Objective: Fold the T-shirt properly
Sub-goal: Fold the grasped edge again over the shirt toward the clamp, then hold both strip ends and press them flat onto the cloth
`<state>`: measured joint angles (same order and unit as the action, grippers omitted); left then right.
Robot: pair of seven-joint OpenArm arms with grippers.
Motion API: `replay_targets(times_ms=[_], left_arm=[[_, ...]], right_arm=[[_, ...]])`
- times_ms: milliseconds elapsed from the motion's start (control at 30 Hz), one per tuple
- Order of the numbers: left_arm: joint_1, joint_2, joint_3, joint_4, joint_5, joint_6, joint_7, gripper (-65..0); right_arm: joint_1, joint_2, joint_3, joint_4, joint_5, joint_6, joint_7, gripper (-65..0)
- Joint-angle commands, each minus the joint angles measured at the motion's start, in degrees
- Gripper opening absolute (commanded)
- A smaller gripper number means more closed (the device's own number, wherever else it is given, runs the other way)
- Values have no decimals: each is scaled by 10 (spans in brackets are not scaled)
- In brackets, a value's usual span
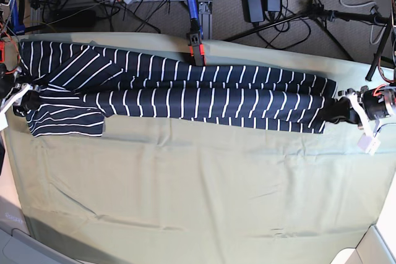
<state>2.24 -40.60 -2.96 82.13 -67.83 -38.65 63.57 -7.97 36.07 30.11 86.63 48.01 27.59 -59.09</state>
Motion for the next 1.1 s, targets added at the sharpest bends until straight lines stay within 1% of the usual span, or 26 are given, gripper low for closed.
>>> replay_targets(times_ms=[0,300,500,533,567,667,700,733,767,800,833,933,1000,1067], left_arm=[[0,-13,-6,8,-6,-13,-5,-650],[10,-13,-6,8,-5,-13,-5,-650],[9,-13,-6,8,-5,-13,-12,-650],[9,-13,-6,8,-5,-13,-12,-628],[10,-13,-6,8,-5,-13,-15,-578],[10,-13,-6,7,17,-13,-31,-392],[9,-13,-6,7,30,-13,-41,-337],[9,-13,-6,7,41,-13,-51,-300],[9,-13,-6,7,52,-13,-59,-288],[9,-13,-6,7,66,-13,-68,-288],[10,-13,-6,7,82,-13,-78,-288],[9,-11,-6,-2,130,-11,-101,-288],[9,-8,-6,-15,136,10,-102,-288],[9,-2,-6,-32,132,12,-94,-288]], right_arm=[[-5,17,12,12,0,25,8,-650],[-55,7,14,19,1,24,6,-650],[-72,-7,13,19,8,24,5,-650],[-72,-10,13,19,6,24,5,-650],[-71,-14,13,19,2,24,5,-650],[-71,-23,13,19,-7,24,6,-650],[-71,-24,13,19,-14,24,7,-562],[-71,-25,13,19,-21,24,9,-442],[-71,-26,13,19,-22,24,13,-337],[-71,-26,13,19,-23,24,17,-261],[-71,-26,13,19,-22,24,19,-225],[-71,-26,13,19,-21,24,25,-220],[-71,-26,13,19,-21,24,28,-220],[-70,-26,13,19,-21,24,30,-221]])
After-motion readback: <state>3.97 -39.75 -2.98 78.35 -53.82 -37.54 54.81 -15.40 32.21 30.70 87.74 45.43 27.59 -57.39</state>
